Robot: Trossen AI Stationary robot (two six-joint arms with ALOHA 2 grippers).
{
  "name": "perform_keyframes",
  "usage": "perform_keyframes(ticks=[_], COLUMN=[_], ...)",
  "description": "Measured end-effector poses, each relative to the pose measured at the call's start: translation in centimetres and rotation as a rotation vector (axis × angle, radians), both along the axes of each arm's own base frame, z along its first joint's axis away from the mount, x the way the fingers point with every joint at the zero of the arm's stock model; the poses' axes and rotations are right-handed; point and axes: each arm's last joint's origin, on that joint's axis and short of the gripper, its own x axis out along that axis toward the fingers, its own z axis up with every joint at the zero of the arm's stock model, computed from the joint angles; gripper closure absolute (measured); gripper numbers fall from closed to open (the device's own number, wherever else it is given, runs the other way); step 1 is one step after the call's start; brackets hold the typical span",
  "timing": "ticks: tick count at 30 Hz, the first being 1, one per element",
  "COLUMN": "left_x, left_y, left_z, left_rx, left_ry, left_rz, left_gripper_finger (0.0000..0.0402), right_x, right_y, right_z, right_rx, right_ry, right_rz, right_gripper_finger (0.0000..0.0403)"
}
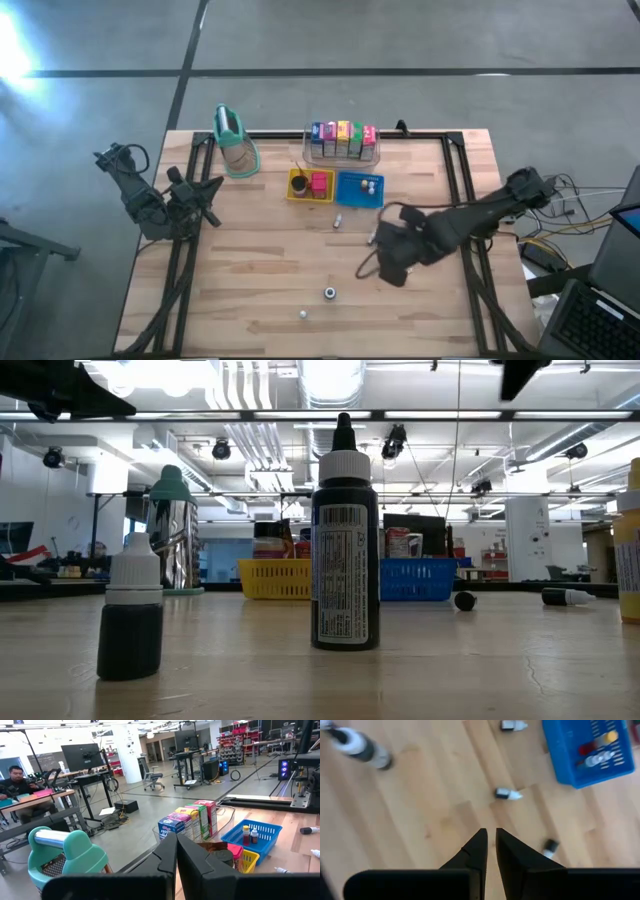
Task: Pick & Place Kitchen Items
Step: Put the yellow food coloring bottle into the blue bin
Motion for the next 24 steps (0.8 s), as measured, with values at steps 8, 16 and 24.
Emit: perform_keyframes(ticks=[8, 16, 24], left_x=[0.0, 0.0, 0.0], left_y=[0.0, 0.0, 0.0], left_z=[0.0, 0.0, 0.0], left_rx=[0.0, 0.0, 0.0], left_ry=[0.0, 0.0, 0.0], left_rz=[0.0, 0.0, -0.001], left_gripper_finger=[0.0388, 0.0387, 0.0387], right_x=[-2.8, -4.0, -5.1], right_y=[3.2, 5.3, 6.1], right_z=[1.0, 0.7, -0.8], right_rx=[0.017, 0.024, 0.032], right_ry=[-0.073, -0.123, -0.083], right_rz=[0.011, -0.065, -0.168], right_gripper_finger=[0.0351, 0.0337, 0.0301])
